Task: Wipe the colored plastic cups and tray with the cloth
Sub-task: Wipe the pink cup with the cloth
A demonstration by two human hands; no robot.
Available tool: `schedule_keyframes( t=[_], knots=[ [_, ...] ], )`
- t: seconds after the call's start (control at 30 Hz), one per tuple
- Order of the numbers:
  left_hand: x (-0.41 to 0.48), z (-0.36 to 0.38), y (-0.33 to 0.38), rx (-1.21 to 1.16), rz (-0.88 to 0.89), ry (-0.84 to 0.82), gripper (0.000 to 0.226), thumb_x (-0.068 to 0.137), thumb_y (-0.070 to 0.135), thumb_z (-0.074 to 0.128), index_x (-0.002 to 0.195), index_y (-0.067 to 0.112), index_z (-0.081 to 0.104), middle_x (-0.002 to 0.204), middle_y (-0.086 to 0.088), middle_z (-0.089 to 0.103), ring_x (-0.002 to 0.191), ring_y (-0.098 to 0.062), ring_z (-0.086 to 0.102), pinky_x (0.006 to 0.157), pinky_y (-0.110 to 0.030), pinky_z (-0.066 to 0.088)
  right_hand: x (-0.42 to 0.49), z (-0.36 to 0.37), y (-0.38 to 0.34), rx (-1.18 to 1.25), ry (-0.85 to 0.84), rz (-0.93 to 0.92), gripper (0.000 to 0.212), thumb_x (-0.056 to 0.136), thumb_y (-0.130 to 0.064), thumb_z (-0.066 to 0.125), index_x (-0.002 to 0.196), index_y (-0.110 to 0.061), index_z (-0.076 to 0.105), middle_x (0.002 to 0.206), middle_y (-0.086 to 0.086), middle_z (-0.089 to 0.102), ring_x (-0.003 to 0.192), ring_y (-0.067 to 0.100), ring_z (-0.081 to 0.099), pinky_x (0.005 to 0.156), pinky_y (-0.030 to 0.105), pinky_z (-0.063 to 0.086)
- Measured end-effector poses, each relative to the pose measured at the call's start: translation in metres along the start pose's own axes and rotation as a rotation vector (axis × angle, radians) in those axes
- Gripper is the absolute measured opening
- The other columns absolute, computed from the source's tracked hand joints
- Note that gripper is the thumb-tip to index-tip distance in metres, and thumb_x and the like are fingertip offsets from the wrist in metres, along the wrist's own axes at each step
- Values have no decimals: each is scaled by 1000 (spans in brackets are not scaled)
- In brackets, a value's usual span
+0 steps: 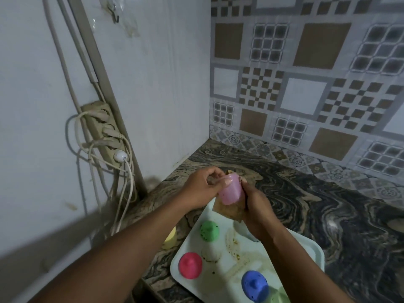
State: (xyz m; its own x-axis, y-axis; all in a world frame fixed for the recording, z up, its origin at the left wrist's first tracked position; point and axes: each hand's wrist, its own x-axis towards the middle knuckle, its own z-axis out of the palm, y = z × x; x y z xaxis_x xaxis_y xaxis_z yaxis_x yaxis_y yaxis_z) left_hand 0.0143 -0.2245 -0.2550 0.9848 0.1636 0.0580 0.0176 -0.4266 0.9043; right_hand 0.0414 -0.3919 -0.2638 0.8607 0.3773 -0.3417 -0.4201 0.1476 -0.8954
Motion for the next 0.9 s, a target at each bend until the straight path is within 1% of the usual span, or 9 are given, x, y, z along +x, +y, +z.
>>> schedule_keyframes(
  t=[0.13, 0.23, 0.3, 0.37, 0.47, 0.53, 0.6, 0.7, 0.9],
  knots=[
    [9, 2, 17, -70, -57, -52, 12, 84, 42, 77, 88, 31, 77, 97, 5, 75, 88, -18, 72, 88, -47, 60, -3, -10, 6, -292, 114, -438, 26, 106, -29, 49, 110, -39, 72, 103, -9, 76, 98, 12, 72, 76, 29, 61],
    [13, 12, 26, -101, -69, -34, 20, 82, 46, 79, 82, 26, 78, 89, 4, 77, 90, -19, 73, 89, -44, 59, 1, -16, 13, -385, 124, -560, 30, 107, -30, 48, 128, -31, 68, 114, -11, 74, 105, 3, 69, 83, 22, 56],
    [13, 16, 25, -146, -48, -10, 9, 84, 34, 79, 79, 28, 77, 89, 2, 77, 89, -23, 71, 91, -49, 57, 5, -19, 10, -280, 148, -461, 33, 108, -35, 44, 122, -24, 71, 111, 6, 75, 100, 20, 72, 77, 38, 58],
    [12, 19, 28, -230, -39, -17, 10, 87, 25, 77, 79, 30, 77, 91, -1, 74, 85, -19, 65, 85, -46, 56, 5, -22, 1, 13, 94, -133, 39, 108, -35, 39, 112, -12, 71, 104, 23, 74, 91, 38, 69, 71, 47, 54],
    [12, 16, 34, -129, 37, -33, 8, 91, 25, 73, 85, 30, 75, 102, 0, 67, 89, -11, 62, 81, -28, 52, 4, -25, -7, 204, 15, 74, 43, 106, -34, 42, 113, 0, 66, 89, 27, 58, 74, 35, 54, 57, 38, 41],
    [15, 13, 35, 24, 46, -47, 5, 89, 35, 74, 90, 30, 74, 110, 1, 62, 95, -11, 61, 85, -26, 51, 8, -27, -5, 168, 90, -39, 43, 106, -31, 43, 113, 6, 64, 83, 23, 52, 63, 30, 48, 52, 35, 36],
    [15, 12, 34, -34, -30, -80, 32, 79, 58, 73, 91, 28, 76, 98, 3, 70, 85, -13, 66, 86, -39, 57, 5, -24, -8, 37, 173, -284, 36, 106, -28, 46, 117, -3, 69, 82, 16, 64, 64, 27, 59, 52, 37, 46],
    [13, 15, 40, -153, -119, -65, 45, 79, 62, 73, 93, 19, 77, 83, -5, 77, 70, -20, 71, 79, -43, 60, 1, -24, -7, -324, 196, -655, 28, 106, -28, 51, 125, -28, 70, 108, -9, 75, 93, 9, 71, 72, 34, 60],
    [7, 19, 29, -192, -46, -153, 22, 91, 35, 72, 80, 15, 70, 94, -5, 70, 93, -25, 73, 84, -47, 62, -2, -31, -19, -79, -65, -124, 53, 107, -35, 27, 121, 0, 64, 94, 41, 68, 84, 47, 65, 73, 45, 44]
  ],
)
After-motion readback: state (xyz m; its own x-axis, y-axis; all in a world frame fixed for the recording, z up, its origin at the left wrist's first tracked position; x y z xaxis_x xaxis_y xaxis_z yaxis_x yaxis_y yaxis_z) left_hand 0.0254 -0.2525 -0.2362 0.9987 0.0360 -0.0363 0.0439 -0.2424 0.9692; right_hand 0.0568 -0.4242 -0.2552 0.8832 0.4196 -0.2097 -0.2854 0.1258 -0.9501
